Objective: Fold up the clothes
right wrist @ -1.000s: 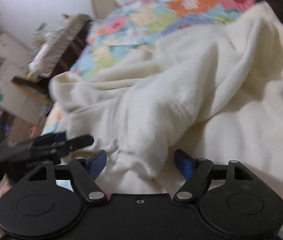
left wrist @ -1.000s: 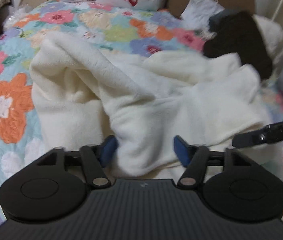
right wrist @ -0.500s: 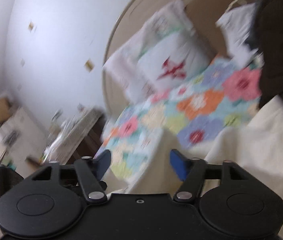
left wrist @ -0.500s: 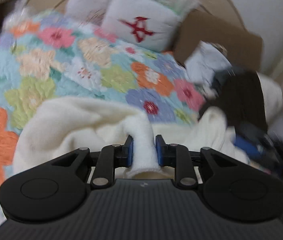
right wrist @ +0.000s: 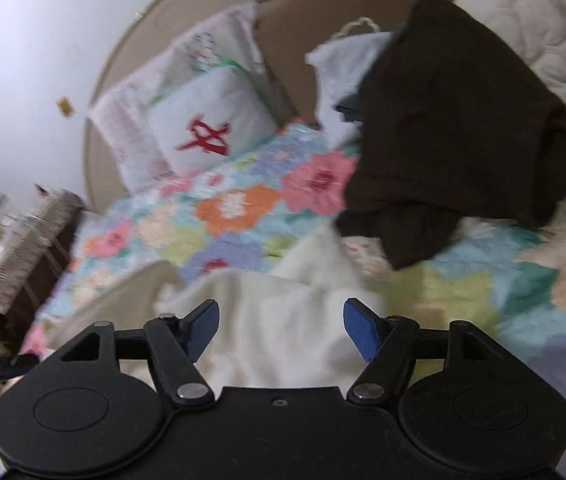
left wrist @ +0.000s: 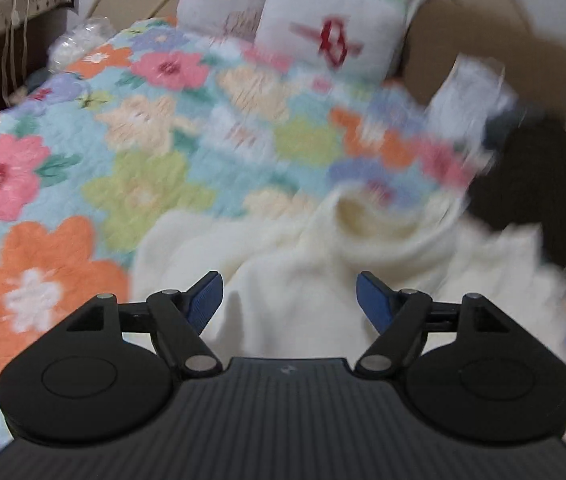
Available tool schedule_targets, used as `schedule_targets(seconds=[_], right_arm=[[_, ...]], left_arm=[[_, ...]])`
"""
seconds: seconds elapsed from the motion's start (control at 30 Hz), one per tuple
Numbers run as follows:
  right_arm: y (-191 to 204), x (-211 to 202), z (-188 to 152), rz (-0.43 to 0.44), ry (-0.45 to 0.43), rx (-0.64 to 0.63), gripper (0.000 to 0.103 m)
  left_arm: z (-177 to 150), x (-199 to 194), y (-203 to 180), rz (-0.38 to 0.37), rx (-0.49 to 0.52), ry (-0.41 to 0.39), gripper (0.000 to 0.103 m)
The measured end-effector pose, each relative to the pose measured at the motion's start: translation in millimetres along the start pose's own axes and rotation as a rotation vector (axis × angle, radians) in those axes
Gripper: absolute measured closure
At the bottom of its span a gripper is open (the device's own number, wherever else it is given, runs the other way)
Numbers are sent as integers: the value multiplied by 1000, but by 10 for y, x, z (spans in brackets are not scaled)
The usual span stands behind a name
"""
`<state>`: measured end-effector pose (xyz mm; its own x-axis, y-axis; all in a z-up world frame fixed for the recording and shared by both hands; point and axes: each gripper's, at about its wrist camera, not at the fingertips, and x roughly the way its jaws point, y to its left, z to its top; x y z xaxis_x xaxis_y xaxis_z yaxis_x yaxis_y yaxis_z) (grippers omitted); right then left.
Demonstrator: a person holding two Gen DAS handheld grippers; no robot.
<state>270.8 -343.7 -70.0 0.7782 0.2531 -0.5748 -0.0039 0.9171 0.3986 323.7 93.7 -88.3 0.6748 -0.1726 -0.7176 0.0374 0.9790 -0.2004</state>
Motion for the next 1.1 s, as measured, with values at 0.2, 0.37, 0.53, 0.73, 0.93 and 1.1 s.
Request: schedule_targets(seconds=[0.2,0.37,0.53,0.73,0.93,1.1], right_arm=[[-16,274,-103,-100,123,-35,26],[-102,325,-185,-185,173,61,13],[-27,362,-398,-191,175,103,18],[315,255,-280,-81,-20,-73,88],[470,-328,-91,-168,-321,-198,91],[-21,174,-36,-219,-160,-43,90]], left_arm=[[-203,-149,172,273,34,-73,30],[-241,-341,636,120,-117,-53,30],[-376,-134,703,-48,-189,20,23],[-519,34,439,-30,-136,-24,90],[-353,-316,96,13,-4,-219,90],[-281,147,269,48,-70,-58,87]])
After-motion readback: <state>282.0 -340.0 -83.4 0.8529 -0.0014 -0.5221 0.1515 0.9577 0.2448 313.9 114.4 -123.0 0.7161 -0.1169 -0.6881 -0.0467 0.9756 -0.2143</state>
